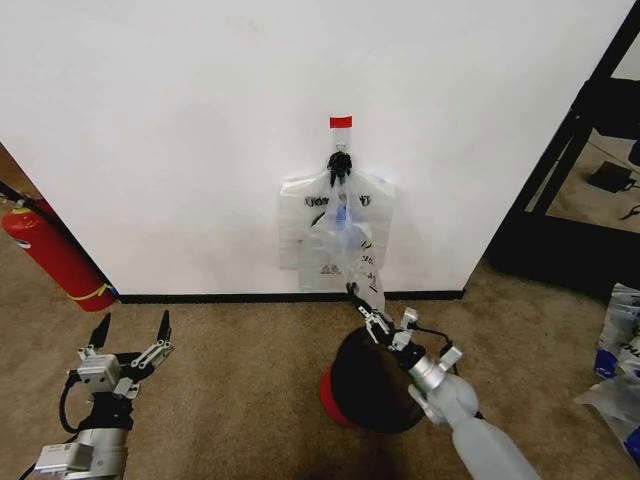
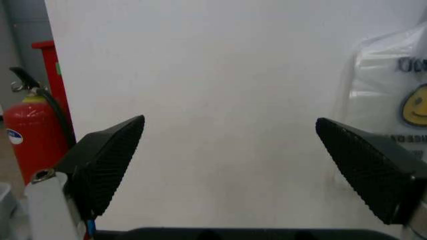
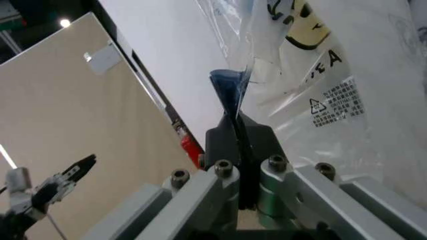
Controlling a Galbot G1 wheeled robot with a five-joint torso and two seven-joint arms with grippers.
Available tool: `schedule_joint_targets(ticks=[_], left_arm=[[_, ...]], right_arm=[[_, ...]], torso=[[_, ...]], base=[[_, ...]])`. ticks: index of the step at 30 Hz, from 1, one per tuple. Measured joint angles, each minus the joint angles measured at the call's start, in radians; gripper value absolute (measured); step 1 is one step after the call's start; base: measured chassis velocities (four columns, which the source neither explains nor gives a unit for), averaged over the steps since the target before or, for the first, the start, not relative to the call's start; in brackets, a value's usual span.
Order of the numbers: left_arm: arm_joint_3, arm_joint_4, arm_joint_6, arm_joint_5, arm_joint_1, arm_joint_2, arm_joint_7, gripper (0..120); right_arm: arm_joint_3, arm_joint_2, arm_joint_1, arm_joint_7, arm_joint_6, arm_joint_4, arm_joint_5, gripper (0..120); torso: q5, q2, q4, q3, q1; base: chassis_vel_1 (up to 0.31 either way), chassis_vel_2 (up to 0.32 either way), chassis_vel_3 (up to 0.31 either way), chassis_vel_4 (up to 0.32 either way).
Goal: Pick up the garbage bag from the wall and place it over the trash bin.
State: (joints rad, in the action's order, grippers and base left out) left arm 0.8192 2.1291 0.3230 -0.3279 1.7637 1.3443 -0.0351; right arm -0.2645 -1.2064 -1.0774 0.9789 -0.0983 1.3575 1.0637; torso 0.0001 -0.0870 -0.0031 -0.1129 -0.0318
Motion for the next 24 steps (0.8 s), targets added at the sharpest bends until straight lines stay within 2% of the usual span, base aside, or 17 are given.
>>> schedule_joint_targets(ticks=[14, 24], left_arm=[[0.005, -0.001, 0.001, -0.012, -0.008, 0.001, 0.003, 100], [0.002, -0.007, -0.003, -0.014, -0.017, 0.005, 0.003, 100]], right_arm=[[-0.037, 0.050, -0.055, 0.101, 0.031, 0.048, -0.009, 0], [-0.078, 0.061, -0.067, 0.165, 0.045, 0.001, -0.048, 0]], torso=[[-0.0001, 0.000, 0.0000, 0.000, 0.000], [0.0001, 0.000, 0.0001, 0.000, 0.000]], base=[[0.000, 0.000, 0.000, 0.000], [0.000, 0.000, 0.000, 0.000]])
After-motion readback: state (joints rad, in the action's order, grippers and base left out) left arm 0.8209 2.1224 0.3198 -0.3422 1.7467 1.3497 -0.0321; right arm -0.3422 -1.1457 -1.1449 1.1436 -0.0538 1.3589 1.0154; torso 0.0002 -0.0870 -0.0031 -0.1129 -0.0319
